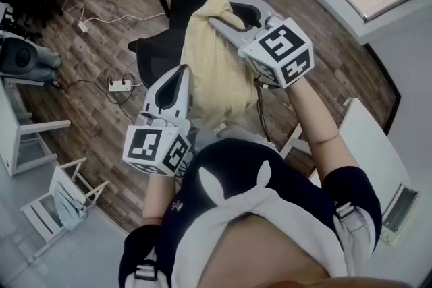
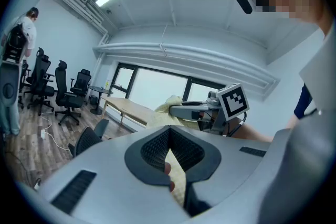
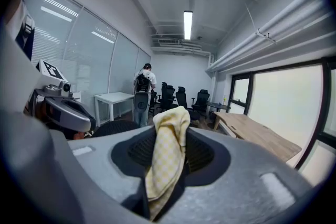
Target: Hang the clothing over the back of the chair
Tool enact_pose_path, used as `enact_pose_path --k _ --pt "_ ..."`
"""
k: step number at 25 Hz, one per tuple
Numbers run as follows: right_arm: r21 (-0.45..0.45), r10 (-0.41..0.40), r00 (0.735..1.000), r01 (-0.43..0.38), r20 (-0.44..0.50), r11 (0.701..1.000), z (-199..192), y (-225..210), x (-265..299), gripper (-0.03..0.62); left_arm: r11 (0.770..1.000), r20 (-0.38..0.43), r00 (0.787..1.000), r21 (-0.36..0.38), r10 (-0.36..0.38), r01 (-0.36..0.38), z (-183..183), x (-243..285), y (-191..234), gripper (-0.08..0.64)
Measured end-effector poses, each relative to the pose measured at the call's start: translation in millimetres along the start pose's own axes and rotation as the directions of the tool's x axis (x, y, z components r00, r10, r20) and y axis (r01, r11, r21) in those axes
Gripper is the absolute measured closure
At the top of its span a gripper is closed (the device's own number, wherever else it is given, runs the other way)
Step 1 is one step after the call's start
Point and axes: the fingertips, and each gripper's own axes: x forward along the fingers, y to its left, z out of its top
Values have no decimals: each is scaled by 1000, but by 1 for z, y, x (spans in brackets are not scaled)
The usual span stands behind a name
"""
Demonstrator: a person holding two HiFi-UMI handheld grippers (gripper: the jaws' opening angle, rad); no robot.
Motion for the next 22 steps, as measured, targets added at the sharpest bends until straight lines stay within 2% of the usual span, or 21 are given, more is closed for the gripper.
enact_pose_path --k 8,22 --pt "9 -18 996 19 -91 1000 -22 -8 10 431 1000 -8 1000 0 -17 17 -1 7 -2 554" --pt "39 -24 982 32 -189 999 -49 -10 17 347 1000 -19 999 -3 -28 28 -1 9 1 554"
